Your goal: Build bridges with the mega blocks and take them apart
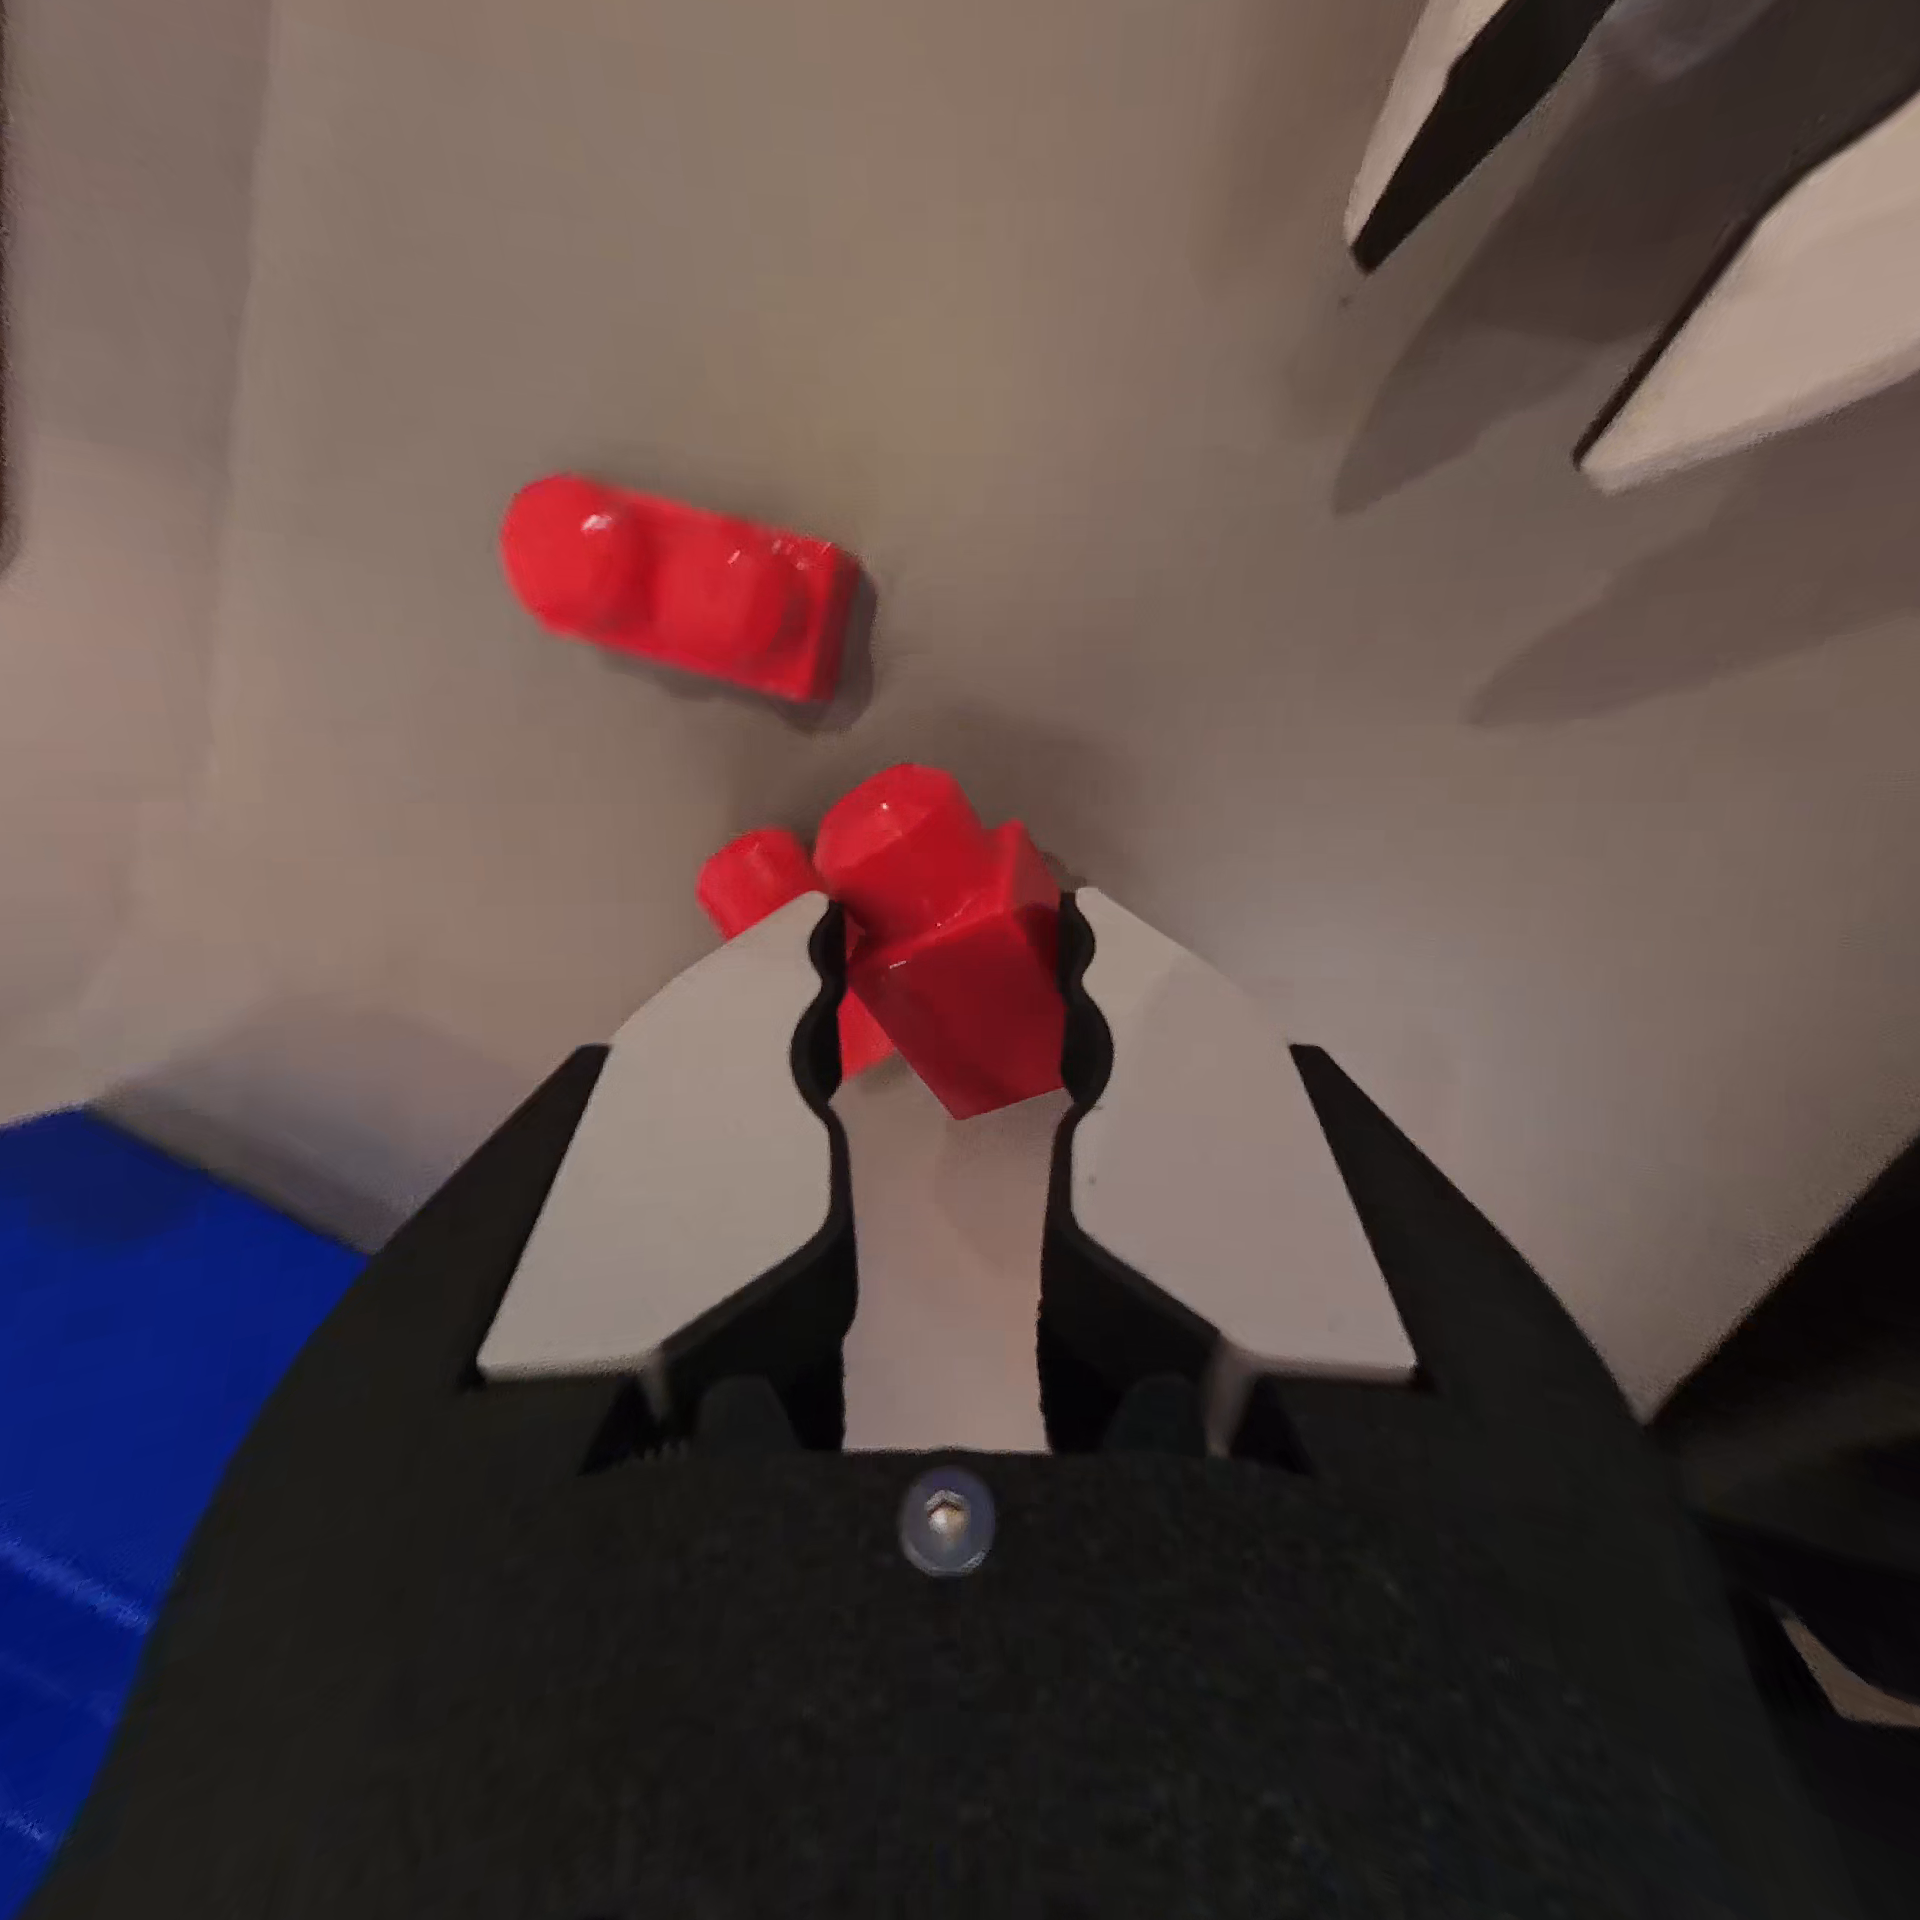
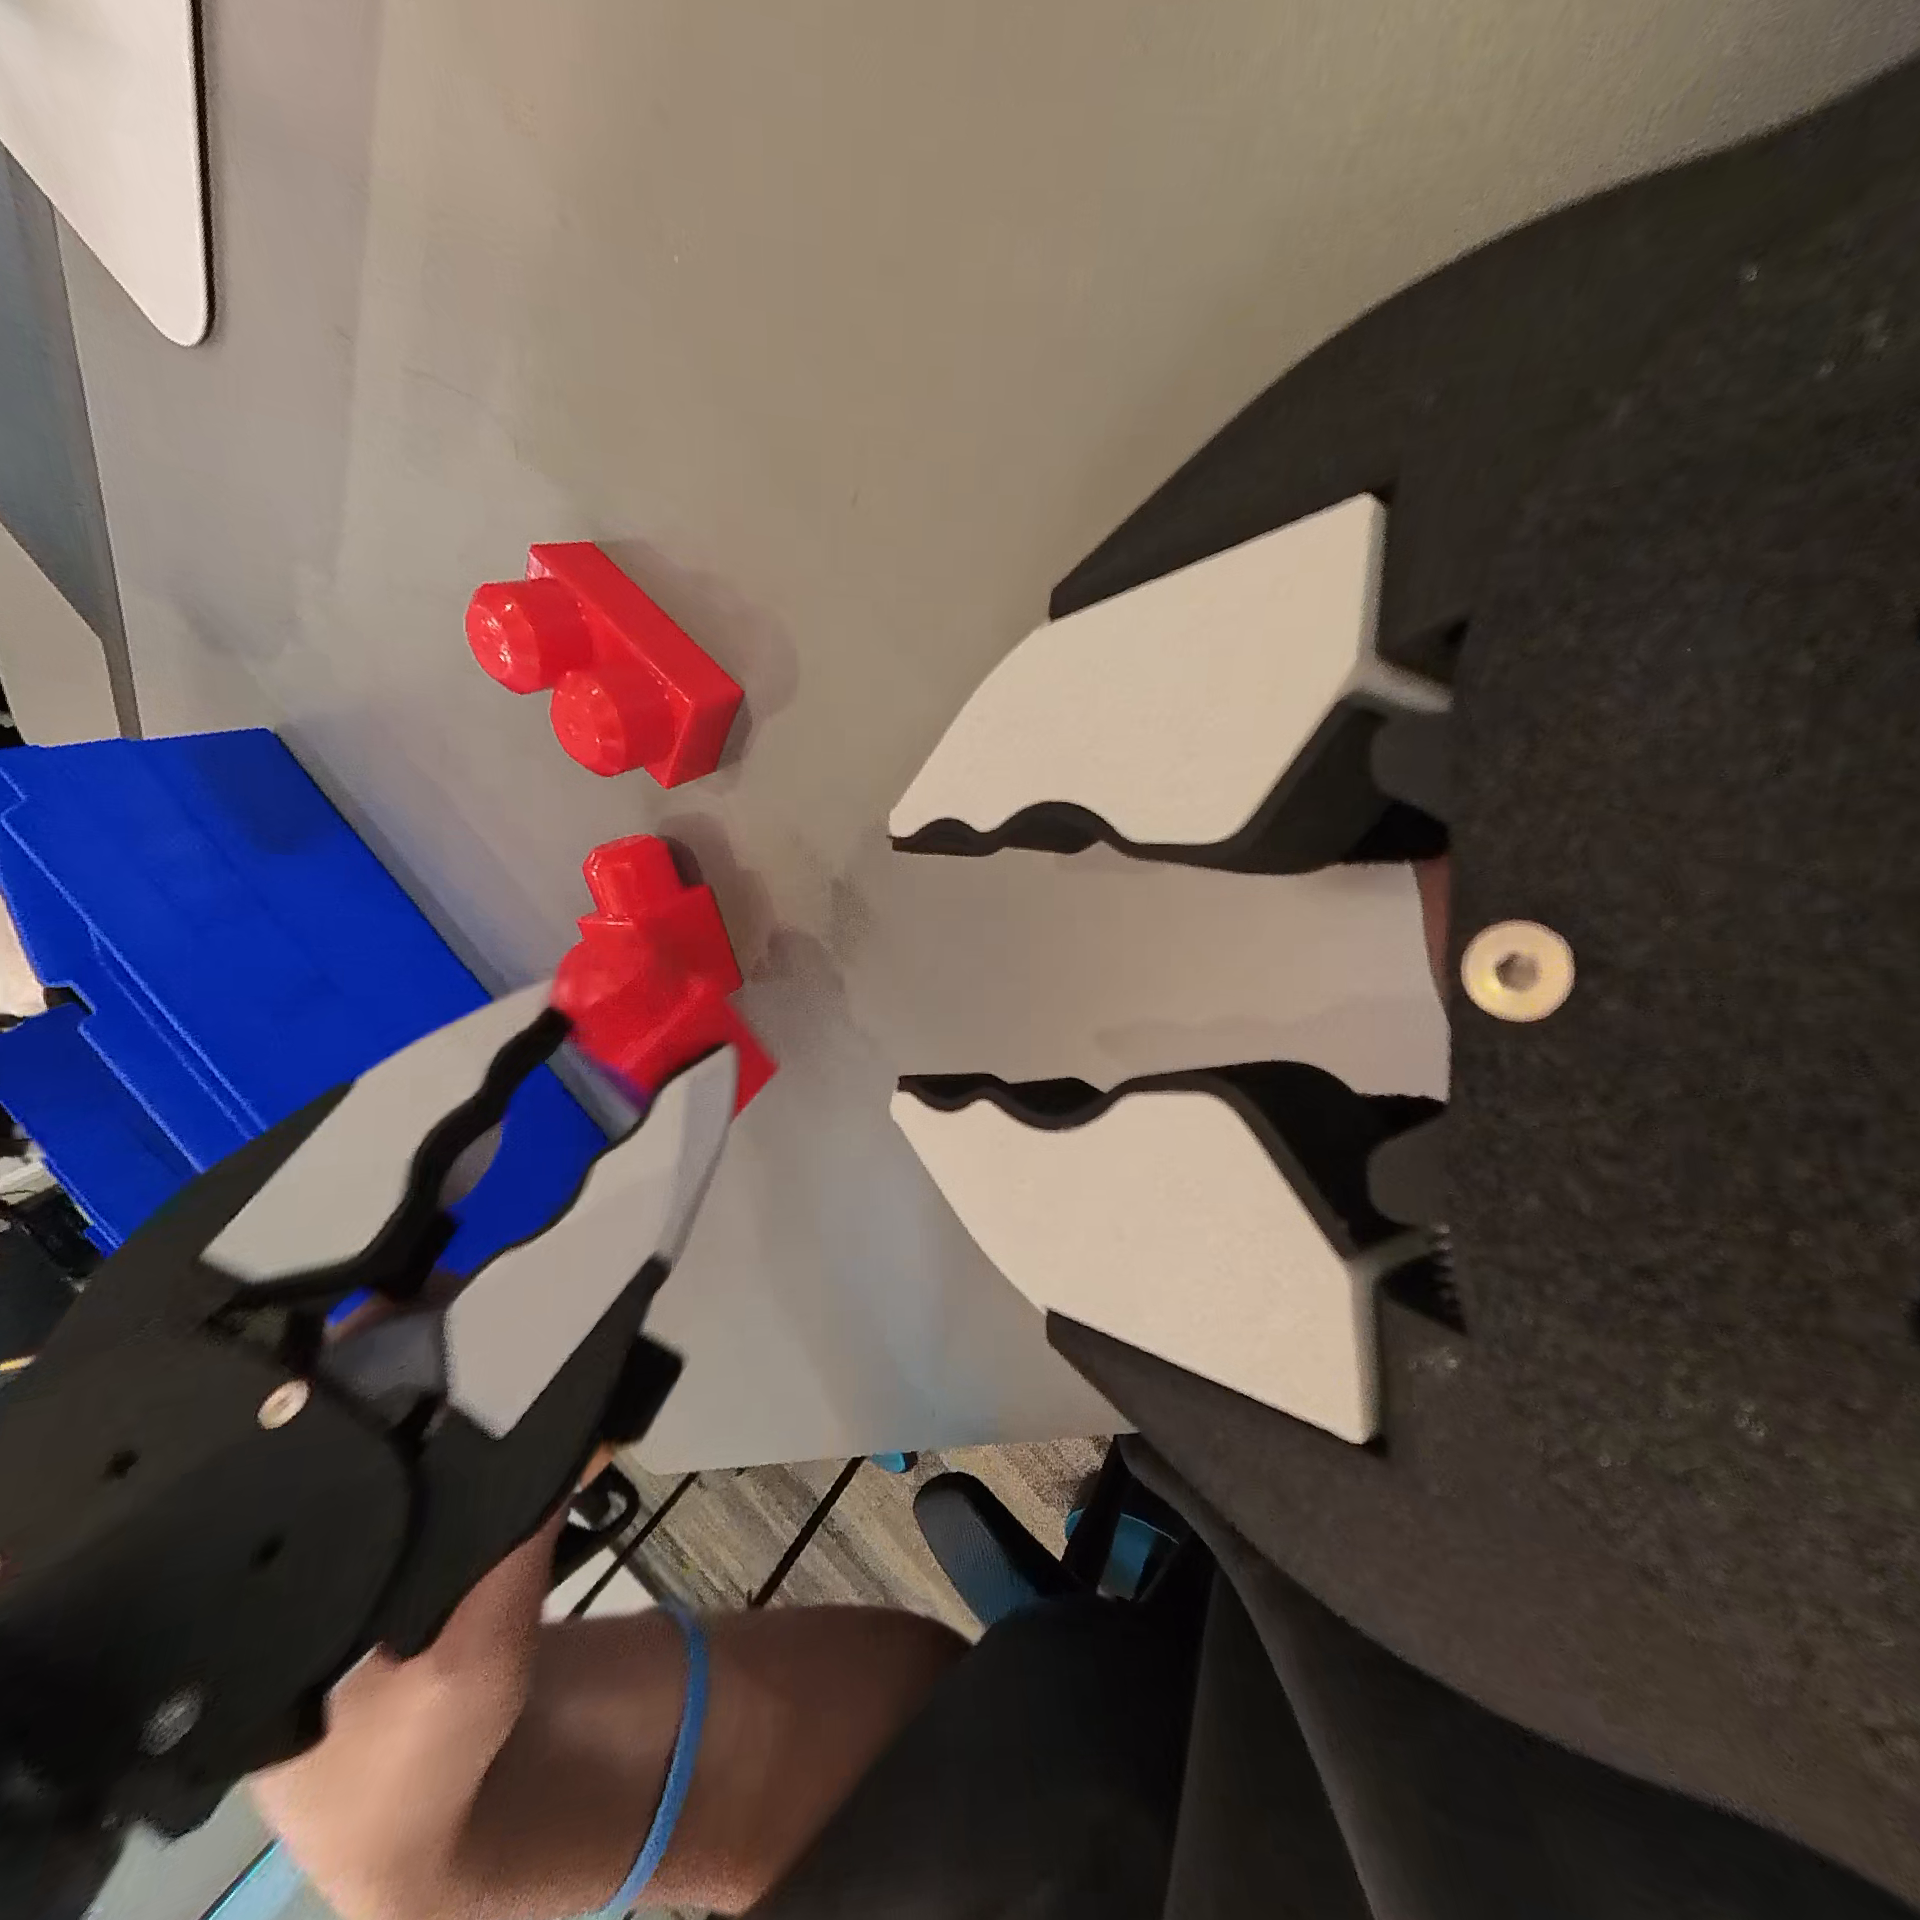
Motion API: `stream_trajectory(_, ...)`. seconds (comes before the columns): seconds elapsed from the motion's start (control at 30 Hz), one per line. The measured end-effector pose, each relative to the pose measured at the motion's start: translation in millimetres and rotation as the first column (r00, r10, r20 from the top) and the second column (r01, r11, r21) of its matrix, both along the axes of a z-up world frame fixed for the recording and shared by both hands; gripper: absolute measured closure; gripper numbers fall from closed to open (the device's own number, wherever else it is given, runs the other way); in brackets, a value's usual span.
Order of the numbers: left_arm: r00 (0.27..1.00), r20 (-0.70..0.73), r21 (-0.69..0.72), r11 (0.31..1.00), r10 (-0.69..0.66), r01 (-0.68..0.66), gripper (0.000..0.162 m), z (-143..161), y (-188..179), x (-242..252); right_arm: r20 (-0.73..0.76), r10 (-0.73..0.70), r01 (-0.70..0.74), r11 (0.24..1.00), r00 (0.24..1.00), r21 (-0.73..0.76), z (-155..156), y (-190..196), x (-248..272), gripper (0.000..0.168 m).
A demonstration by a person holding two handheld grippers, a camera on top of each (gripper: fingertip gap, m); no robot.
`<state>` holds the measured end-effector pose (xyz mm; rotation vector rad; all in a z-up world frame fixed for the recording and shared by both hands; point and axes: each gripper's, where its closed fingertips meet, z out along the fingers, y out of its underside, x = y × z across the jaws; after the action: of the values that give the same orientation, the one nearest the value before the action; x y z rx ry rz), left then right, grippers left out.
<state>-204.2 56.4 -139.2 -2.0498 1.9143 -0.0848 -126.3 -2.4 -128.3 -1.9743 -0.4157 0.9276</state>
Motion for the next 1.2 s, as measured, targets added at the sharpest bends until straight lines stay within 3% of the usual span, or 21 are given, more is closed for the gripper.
stream_trajectory(0.2,0.996,-0.094,-0.002,1.000,-0.009,0.009,0.124,-39.4,4.6,17.4,-0.029,-0.007,0.007,1.000,1.000,0.007,5.3,-1.3,5.8,0.128)
stream_trajectory(0.5,0.983,-0.180,0.104,0.994,0.038,-0.020,0.126,-41.4,9.0,5.6,-0.061,0.010,-0.010,1.000,0.998,0.002,9.4,-4.6,4.7,0.128)
stream_trajectory(0.6,0.983,-0.172,0.141,0.989,0.066,-0.042,0.125,-41.2,13.5,3.3,-0.063,0.013,-0.013,1.000,0.998,0.003,9.9,-5.2,3.7,0.128)
stream_trajectory(0.83,0.988,-0.102,0.204,0.975,0.116,-0.094,0.103,-40.2,23.8,0.6,-0.064,0.015,-0.016,1.000,0.998,-0.005,8.7,-5.2,3.5,0.128)
stream_trajectory(0.93,0.988,-0.060,0.240,0.963,0.140,-0.122,0.102,-33.3,26.5,-3.0,-0.055,0.016,-0.016,1.000,0.998,-0.006,7.4,-5.0,2.7,0.128)
stream_trajectory(1.2,0.966,0.066,0.210,0.943,0.250,-0.259,0.083,-24.5,19.4,-25.4,-0.050,0.019,-0.019,1.000,0.999,-0.009,5.8,-4.9,1.6,0.128)
